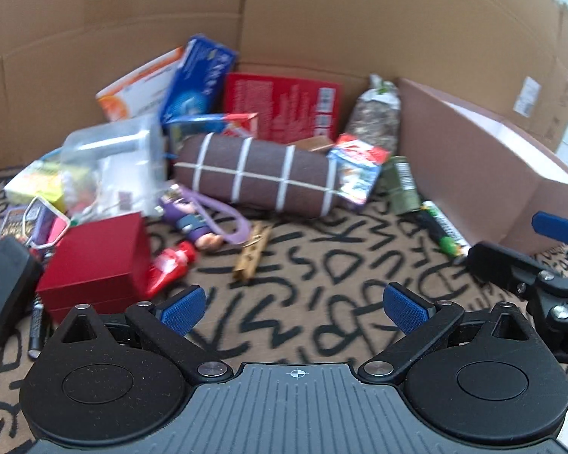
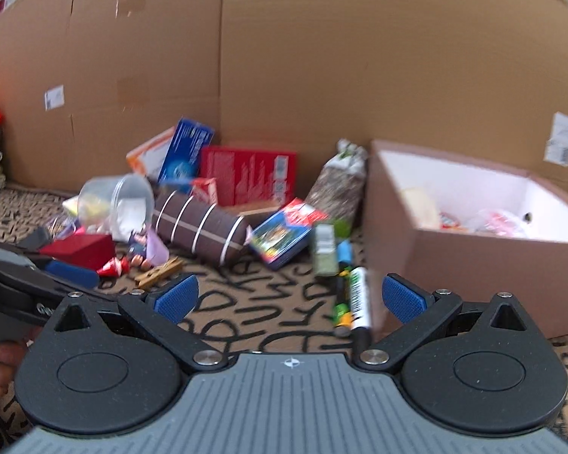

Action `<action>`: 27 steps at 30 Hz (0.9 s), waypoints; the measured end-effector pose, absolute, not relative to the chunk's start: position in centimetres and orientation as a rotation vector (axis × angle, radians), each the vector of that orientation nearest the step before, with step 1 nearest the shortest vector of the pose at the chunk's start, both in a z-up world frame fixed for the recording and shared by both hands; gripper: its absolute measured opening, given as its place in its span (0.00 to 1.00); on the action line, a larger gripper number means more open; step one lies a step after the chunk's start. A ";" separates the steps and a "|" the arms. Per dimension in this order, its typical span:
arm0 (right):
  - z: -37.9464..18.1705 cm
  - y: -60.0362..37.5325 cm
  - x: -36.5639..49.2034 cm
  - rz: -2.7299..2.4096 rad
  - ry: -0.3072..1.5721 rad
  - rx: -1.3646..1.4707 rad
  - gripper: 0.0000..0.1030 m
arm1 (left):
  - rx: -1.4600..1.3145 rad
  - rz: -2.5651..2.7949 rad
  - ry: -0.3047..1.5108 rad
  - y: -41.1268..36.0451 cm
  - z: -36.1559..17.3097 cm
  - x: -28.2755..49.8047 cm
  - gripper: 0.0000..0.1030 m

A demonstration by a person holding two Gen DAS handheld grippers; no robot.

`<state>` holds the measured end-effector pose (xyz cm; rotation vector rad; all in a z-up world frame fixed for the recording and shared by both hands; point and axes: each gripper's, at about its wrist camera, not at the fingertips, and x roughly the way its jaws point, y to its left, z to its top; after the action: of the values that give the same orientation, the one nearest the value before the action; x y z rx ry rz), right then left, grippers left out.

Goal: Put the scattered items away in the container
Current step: 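Close the left tool on the wooden clothespin while the right tool reaches the blue-capped marker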

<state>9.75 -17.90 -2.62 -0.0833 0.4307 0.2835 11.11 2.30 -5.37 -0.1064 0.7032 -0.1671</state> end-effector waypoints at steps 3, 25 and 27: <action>-3.3 -17.2 10.6 0.291 0.466 -0.090 1.00 | -0.138 -0.176 0.722 3.2 -5.8 11.7 1.00; -6.9 -17.8 15.6 0.225 0.570 -0.052 0.66 | -0.021 -0.261 0.758 2.5 -7.1 16.3 0.62; -7.0 -17.8 15.7 0.218 0.569 -0.057 0.63 | -0.031 -0.265 0.764 2.7 -7.1 16.6 0.53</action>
<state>15.74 -17.81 -6.95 -0.0569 0.5692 0.2181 16.56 2.65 -7.12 -0.0314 0.7637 -0.2650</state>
